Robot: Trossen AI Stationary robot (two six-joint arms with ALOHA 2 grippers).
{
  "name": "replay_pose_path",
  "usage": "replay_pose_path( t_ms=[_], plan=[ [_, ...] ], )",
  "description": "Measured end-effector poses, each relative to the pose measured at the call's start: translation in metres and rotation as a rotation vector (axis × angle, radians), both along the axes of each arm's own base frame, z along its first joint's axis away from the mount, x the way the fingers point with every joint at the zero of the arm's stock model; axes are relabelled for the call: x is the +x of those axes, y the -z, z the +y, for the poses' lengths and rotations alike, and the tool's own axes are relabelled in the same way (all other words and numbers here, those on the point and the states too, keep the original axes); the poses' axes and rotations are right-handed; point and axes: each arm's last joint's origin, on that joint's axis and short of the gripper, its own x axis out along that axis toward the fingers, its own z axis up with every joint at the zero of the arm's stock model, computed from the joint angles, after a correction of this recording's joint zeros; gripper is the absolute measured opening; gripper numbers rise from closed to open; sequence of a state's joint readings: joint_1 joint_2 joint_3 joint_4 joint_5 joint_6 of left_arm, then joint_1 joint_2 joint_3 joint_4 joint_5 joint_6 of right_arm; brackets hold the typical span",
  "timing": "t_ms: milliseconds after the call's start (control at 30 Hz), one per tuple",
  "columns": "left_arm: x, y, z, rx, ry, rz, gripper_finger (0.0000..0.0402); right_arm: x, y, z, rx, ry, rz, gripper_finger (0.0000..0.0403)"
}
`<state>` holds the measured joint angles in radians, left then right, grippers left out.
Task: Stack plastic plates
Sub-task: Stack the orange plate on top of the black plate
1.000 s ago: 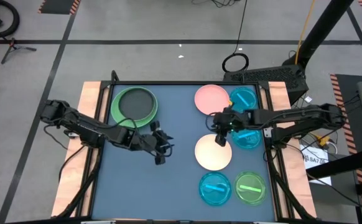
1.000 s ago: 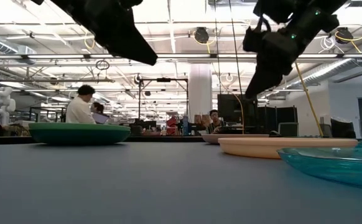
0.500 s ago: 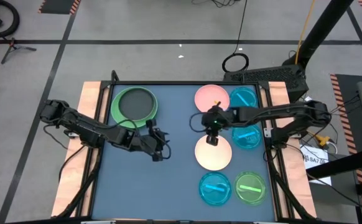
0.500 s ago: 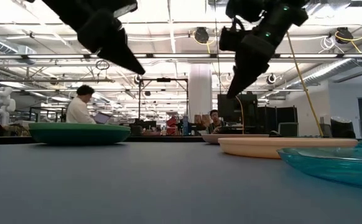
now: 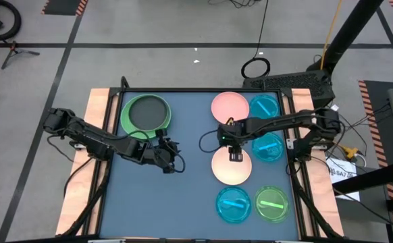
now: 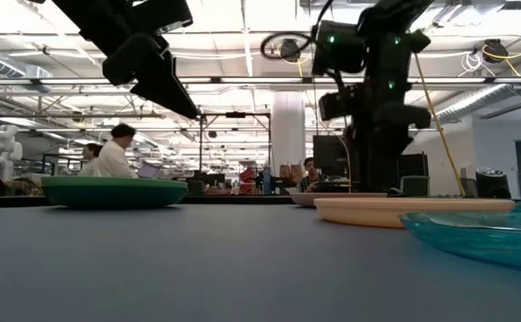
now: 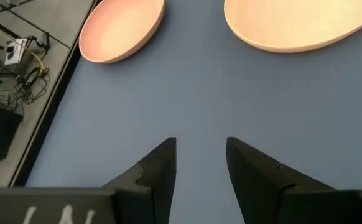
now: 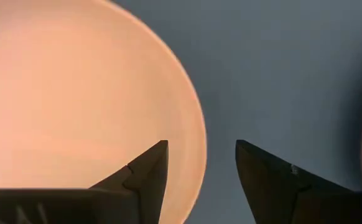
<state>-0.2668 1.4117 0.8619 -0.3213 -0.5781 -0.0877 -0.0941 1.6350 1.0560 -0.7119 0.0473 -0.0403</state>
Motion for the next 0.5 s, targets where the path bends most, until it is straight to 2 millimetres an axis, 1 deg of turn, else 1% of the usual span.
replay_pose_path(
  t_ms=[267,400,500],
  plan=[
    [-0.001,0.001,0.0,-0.004,-0.007,0.008,0.0147,0.005,0.028,-0.008,0.031,0.024,0.099,0.0183],
    [-0.001,0.001,0.0,-0.007,-0.013,0.013,0.0147,0.007,0.034,-0.011,0.083,0.029,0.107,0.0175],
    [-0.001,0.001,0.0,-0.011,-0.017,0.011,0.0147,0.008,0.034,-0.012,0.088,0.026,0.104,0.0152]
  ],
)
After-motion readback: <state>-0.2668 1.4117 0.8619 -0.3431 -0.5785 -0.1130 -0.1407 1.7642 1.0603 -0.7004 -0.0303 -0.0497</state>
